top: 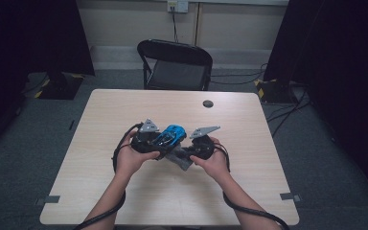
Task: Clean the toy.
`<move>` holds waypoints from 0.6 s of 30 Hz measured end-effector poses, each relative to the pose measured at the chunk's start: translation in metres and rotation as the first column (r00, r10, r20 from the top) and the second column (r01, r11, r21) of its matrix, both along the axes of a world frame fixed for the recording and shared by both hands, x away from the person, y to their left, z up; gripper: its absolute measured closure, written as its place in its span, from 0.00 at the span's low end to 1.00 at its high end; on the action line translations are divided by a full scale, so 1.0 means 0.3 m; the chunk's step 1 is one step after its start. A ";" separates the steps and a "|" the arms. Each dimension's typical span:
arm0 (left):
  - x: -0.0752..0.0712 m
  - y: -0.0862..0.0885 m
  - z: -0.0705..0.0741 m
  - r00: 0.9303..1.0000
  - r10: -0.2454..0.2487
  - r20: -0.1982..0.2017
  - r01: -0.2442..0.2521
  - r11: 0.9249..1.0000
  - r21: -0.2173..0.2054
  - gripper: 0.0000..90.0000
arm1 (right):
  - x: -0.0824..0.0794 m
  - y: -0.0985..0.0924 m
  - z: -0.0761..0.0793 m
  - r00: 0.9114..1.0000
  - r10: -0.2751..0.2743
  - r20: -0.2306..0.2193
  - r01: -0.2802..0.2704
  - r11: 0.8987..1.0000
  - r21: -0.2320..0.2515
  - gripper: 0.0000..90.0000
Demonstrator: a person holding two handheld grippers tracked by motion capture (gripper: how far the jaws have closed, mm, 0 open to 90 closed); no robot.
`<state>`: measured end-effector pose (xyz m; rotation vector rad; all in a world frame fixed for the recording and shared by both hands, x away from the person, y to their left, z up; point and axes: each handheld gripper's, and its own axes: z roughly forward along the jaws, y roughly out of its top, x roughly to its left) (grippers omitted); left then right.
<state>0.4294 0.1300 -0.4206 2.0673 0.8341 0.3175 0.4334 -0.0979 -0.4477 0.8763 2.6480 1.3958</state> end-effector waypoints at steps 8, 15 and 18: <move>0.004 0.004 -0.005 1.000 0.008 -0.007 -0.008 1.000 -0.003 0.31 | -0.033 0.061 -0.018 0.998 0.060 -0.006 -0.060 0.998 0.008 0.85; 0.012 0.013 -0.014 1.000 0.028 -0.007 -0.028 1.000 0.000 0.31 | -0.052 0.099 -0.037 0.995 0.096 -0.021 -0.096 0.995 0.013 0.85; 0.016 0.018 -0.016 0.999 0.038 -0.008 -0.038 0.999 -0.007 0.31 | -0.065 0.121 -0.042 0.992 0.123 -0.023 -0.123 0.992 0.006 0.85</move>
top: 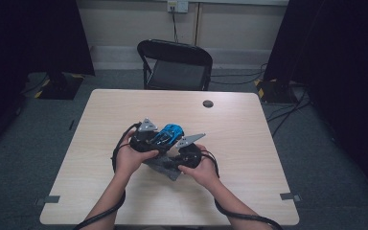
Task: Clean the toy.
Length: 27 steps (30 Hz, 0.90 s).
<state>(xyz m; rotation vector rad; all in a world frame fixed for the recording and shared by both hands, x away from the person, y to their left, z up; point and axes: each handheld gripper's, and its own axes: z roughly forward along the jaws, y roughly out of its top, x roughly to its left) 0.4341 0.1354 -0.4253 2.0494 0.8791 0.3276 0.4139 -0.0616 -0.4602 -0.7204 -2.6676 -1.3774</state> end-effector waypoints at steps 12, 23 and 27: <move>0.013 0.053 0.002 0.998 0.067 0.014 -0.067 0.998 0.009 0.31 | -0.029 -0.032 -0.001 0.998 0.063 -0.007 -0.063 0.998 -0.025 0.85; 0.005 0.076 -0.013 0.996 0.085 -0.001 -0.085 0.996 0.003 0.31 | 0.036 -0.224 0.029 0.995 -0.094 0.014 0.095 0.995 -0.020 0.85; -0.002 0.085 -0.022 0.996 0.085 -0.011 -0.085 0.996 0.009 0.31 | 0.059 -0.280 0.046 0.988 -0.150 0.025 0.150 0.988 -0.019 0.85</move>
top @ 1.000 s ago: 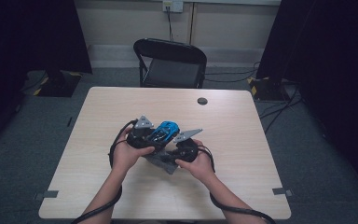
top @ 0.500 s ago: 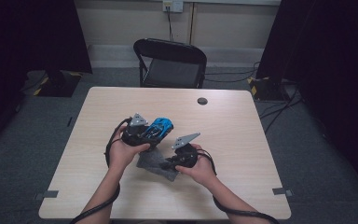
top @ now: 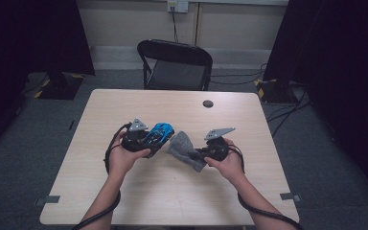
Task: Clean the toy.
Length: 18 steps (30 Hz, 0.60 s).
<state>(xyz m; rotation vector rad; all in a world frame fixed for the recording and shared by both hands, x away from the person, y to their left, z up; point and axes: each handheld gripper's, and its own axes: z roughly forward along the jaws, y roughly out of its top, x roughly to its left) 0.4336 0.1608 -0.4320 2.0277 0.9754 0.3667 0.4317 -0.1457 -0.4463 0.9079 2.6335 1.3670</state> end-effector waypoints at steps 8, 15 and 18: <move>-0.016 0.017 -0.010 1.000 0.010 -0.007 -0.009 1.000 0.007 0.31 | 0.018 -0.065 0.010 0.998 -0.066 0.012 0.066 0.998 -0.012 0.85; -0.015 0.012 -0.025 1.000 0.006 -0.022 -0.006 1.000 0.013 0.31 | 0.026 -0.111 0.017 0.994 -0.113 0.016 0.112 0.994 0.004 0.85; -0.011 0.012 -0.034 1.000 0.007 -0.021 -0.006 1.000 0.021 0.31 | 0.032 -0.133 0.017 0.991 -0.131 0.017 0.131 0.991 0.005 0.85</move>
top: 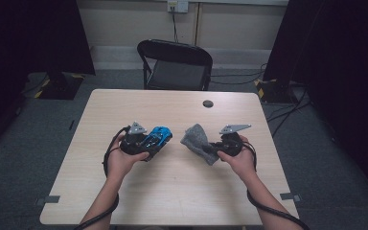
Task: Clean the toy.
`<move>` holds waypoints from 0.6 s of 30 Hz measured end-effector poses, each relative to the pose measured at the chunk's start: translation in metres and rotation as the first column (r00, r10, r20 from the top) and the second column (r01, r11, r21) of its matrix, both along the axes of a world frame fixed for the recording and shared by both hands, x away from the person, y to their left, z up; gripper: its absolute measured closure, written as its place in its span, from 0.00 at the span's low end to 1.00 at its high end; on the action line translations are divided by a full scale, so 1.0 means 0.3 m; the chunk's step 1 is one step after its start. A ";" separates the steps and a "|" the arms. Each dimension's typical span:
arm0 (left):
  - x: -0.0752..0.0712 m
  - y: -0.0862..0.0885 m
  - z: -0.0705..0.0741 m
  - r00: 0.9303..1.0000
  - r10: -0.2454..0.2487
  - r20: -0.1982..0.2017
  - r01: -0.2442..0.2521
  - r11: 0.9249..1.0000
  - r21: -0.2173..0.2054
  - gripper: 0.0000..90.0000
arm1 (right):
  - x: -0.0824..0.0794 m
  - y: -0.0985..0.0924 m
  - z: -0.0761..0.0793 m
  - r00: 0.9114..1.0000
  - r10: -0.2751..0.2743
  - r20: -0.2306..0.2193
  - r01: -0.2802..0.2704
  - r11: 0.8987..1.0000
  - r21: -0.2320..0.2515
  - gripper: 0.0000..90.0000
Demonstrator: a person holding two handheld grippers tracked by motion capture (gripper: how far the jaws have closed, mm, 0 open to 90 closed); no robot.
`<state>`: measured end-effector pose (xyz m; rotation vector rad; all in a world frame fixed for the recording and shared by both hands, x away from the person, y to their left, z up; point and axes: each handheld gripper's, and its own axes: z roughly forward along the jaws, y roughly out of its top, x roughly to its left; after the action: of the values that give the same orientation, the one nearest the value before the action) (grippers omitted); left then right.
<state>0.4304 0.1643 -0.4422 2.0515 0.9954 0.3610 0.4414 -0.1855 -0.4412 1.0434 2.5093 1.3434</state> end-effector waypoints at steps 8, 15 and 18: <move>0.010 0.020 -0.017 1.000 0.019 -0.005 -0.019 1.000 0.010 0.31 | 0.010 -0.067 0.001 0.999 -0.053 0.003 0.053 0.999 0.002 0.85; 0.019 0.035 -0.042 0.999 0.033 -0.012 -0.033 0.999 0.023 0.31 | 0.017 -0.139 -0.018 0.992 -0.123 0.000 0.123 0.992 0.016 0.85; 0.026 0.040 -0.054 0.999 0.033 -0.016 -0.032 0.999 0.034 0.31 | 0.022 -0.163 -0.030 0.989 -0.145 -0.004 0.145 0.989 0.009 0.85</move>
<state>0.4383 0.1762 -0.4583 2.0736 1.0405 0.3804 0.4479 -0.2345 -0.4501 1.2054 2.3791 1.3145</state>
